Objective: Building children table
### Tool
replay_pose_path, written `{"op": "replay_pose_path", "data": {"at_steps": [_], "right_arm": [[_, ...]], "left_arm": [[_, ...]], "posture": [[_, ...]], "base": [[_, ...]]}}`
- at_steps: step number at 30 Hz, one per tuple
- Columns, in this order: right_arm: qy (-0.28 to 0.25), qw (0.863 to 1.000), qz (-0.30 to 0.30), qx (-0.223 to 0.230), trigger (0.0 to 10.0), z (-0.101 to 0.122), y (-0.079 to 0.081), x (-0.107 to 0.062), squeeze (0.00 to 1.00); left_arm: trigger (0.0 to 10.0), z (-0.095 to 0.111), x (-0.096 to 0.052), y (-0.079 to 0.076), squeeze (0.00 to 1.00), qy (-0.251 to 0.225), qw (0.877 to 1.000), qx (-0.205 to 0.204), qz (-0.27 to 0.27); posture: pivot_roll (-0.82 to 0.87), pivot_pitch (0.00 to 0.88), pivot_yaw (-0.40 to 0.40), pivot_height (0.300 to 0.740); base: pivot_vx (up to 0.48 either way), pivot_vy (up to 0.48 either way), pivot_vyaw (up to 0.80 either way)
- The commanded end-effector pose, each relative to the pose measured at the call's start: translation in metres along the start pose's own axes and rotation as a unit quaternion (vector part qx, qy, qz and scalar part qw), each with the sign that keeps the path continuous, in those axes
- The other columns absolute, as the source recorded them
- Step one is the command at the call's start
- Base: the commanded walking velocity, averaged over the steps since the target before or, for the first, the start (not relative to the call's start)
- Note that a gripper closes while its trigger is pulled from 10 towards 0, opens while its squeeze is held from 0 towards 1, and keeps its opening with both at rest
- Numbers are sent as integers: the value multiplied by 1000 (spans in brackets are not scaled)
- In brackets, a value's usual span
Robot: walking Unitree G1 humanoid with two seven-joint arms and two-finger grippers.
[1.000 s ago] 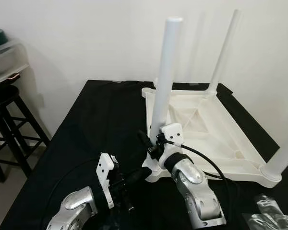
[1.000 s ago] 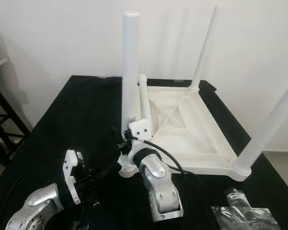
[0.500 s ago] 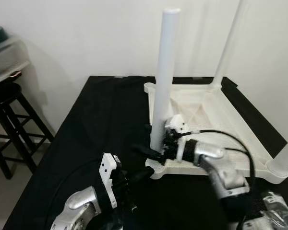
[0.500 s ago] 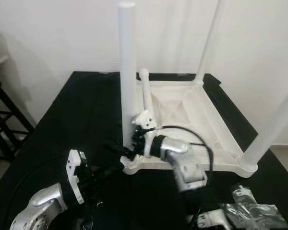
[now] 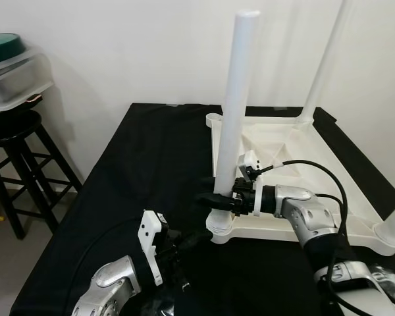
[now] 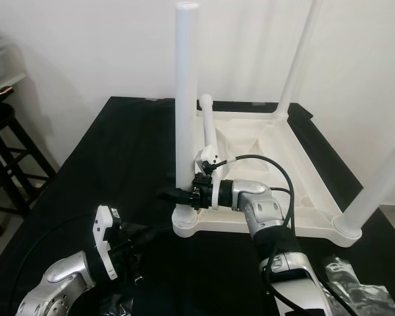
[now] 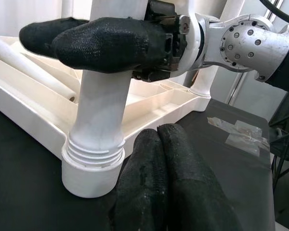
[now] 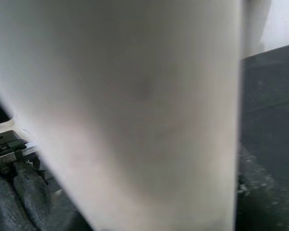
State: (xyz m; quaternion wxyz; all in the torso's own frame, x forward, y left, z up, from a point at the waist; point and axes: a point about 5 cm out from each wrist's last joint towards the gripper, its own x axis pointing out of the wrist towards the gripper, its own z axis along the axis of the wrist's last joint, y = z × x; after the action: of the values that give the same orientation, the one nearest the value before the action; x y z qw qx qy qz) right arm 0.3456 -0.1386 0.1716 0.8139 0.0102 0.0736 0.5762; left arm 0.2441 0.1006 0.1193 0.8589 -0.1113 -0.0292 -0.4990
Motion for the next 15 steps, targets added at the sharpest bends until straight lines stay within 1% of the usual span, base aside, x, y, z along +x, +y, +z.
{"op": "replay_pose_path", "data": {"at_steps": [1,3,5,6,7,8,9,10,11,12,13,14,15], "right_arm": [[-9,1000,20,-7,0,6,0,2,0],[-10,1000,22,-11,0,6,-1,1,0],[-10,999,-16,-26,0,0,-1,-4,0],[-10,999,-16,-26,0,0,-1,-4,0],[-14,998,-53,-26,0,-5,2,-4,0],[-46,990,-135,13,0,-14,6,5,0],[-46,990,-135,13,0,-14,6,5,0],[-94,961,-252,66,0,-24,8,14,0],[-129,914,-365,118,0,-34,11,17,0],[-129,914,-365,118,0,-34,11,17,0],[-77,909,-402,78,0,-50,37,27,0],[-77,909,-402,78,0,-50,37,27,0],[-51,932,-357,16,0,-42,62,44,0]], "left_arm": [[10000,-1,0,2,0,6,1000,4,5],[10000,-1,0,3,0,6,1000,4,5],[10000,-1,0,2,0,5,1000,4,5],[10000,-1,0,2,0,5,1000,4,5],[10000,-1,0,2,0,4,1000,4,5],[10000,0,-1,2,0,4,1000,4,5],[10000,0,-1,2,0,4,1000,4,5],[10000,0,-2,2,0,3,1000,4,5],[10000,2,-3,2,0,3,1000,4,6],[10000,2,-3,2,0,3,1000,4,6],[10000,2,-4,2,0,3,1000,4,6],[10000,2,-4,2,0,3,1000,4,6],[10000,1,-6,4,0,5,1000,4,6]], "posture": [[-22,0,-29,740],[-22,0,-29,740],[-27,0,-28,740],[-27,0,-28,740],[-31,0,-30,740],[-41,0,-35,740],[-41,0,-35,740],[-51,0,-33,740],[-51,0,-31,740],[-51,0,-31,740],[-43,0,-25,740],[-43,0,-25,740],[-79,0,3,740]], "base": [[0,0,0],[0,0,0],[0,0,0],[0,0,0],[0,0,0],[0,0,0],[0,0,0],[0,0,0],[0,0,0],[0,0,0],[0,0,0],[0,0,0],[0,0,0]]}}
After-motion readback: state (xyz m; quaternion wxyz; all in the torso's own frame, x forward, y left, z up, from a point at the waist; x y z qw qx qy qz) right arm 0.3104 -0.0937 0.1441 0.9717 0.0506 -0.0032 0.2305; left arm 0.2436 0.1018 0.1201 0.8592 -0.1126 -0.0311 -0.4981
